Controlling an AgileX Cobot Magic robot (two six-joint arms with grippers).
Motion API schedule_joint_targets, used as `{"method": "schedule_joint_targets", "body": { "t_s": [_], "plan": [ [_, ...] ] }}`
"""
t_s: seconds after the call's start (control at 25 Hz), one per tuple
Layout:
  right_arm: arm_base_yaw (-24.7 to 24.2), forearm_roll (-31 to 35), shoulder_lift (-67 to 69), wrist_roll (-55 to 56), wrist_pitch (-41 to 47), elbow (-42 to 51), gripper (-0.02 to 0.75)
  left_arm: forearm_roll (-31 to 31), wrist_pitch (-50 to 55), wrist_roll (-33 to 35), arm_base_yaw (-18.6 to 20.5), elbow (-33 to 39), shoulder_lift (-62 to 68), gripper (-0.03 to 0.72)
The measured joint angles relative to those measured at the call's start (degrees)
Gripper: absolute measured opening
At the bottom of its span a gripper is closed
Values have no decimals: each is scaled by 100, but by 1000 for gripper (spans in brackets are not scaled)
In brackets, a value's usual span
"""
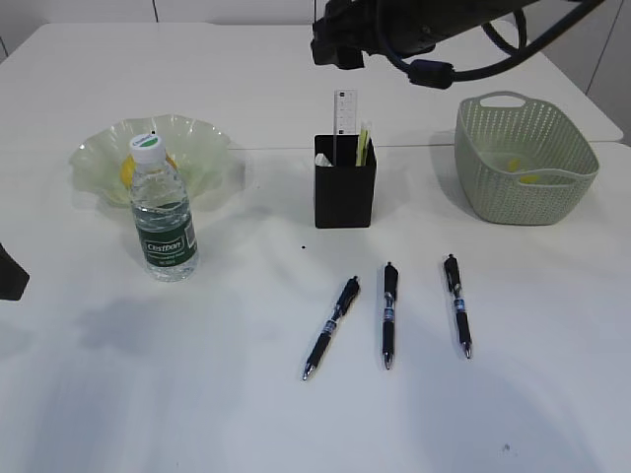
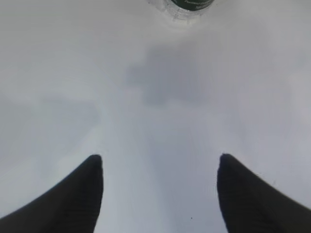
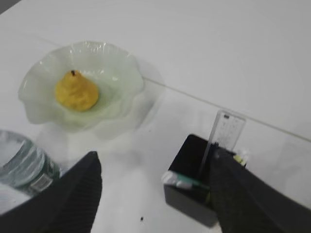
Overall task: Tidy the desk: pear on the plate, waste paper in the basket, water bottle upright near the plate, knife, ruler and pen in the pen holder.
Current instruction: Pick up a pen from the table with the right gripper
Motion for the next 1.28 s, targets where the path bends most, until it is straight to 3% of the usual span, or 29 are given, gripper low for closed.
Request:
{"method": "schedule_joint_targets", "body": {
  "t_s": [0.24,0.6,0.92,1.12,1.28],
  "plan": [
    [0,-356,-204,636,1743,0,515,-12,0,0,0,0,0,503],
    [0,-1997,-204,1491,3515,25,515,-12,11,0,0,0,0,501],
    [-420,-2168,-217,1513,3419,765,510,-12,11,0,0,0,0,501],
    [-1044,-1725,-135,1643,3265,1061,504,-35,11,0,0,0,0,500],
    [-1183,-1614,126,2072,3207,1090,504,-44,11,0,0,0,0,500]
  ]
}}
